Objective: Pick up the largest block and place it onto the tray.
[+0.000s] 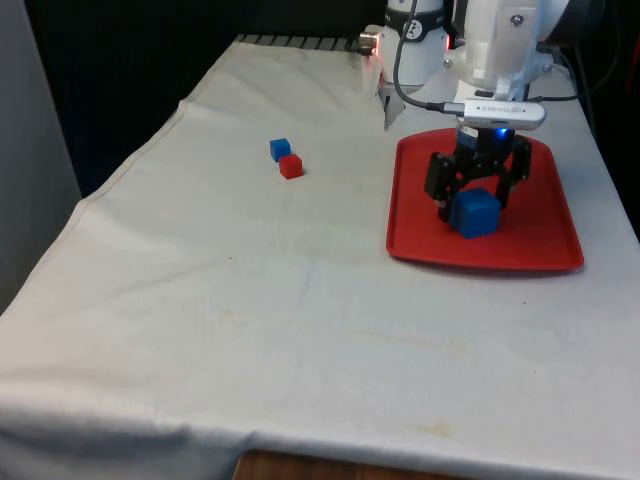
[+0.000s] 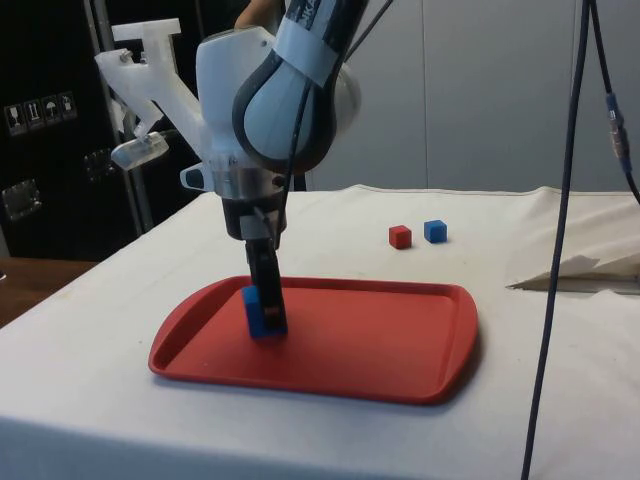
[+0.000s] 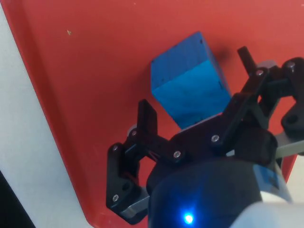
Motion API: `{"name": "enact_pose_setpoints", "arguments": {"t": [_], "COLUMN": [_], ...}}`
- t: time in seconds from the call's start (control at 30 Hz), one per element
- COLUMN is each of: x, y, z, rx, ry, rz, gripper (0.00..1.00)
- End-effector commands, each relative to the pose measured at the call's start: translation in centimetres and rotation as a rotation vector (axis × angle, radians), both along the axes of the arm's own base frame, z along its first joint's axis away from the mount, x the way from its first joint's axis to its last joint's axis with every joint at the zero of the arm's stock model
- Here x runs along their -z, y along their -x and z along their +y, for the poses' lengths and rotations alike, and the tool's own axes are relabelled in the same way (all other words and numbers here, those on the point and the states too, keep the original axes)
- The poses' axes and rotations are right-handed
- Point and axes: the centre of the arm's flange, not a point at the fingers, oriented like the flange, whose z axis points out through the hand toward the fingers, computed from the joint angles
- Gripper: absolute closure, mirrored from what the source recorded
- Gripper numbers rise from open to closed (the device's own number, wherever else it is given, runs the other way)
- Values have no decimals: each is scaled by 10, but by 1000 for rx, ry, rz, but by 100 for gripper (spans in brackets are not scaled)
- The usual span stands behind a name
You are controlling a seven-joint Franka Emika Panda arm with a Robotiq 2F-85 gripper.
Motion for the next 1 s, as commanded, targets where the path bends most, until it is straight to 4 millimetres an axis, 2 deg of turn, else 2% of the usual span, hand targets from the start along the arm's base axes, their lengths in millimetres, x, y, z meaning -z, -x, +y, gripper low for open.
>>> {"name": "enact_pose_setpoints", "arguments": {"t": [0.0,0.1,0.13,0.2,0.97], "x": [-12,-19,0,0,-81], "y": [-4,-5,0,0,-13], "z": [0,-1,0,0,-2], "rx": [1,1,0,0,7], "ry": [-9,-6,0,0,-62], "rz": [-7,-4,0,0,-12], "gripper": [0,0,0,0,0]}}
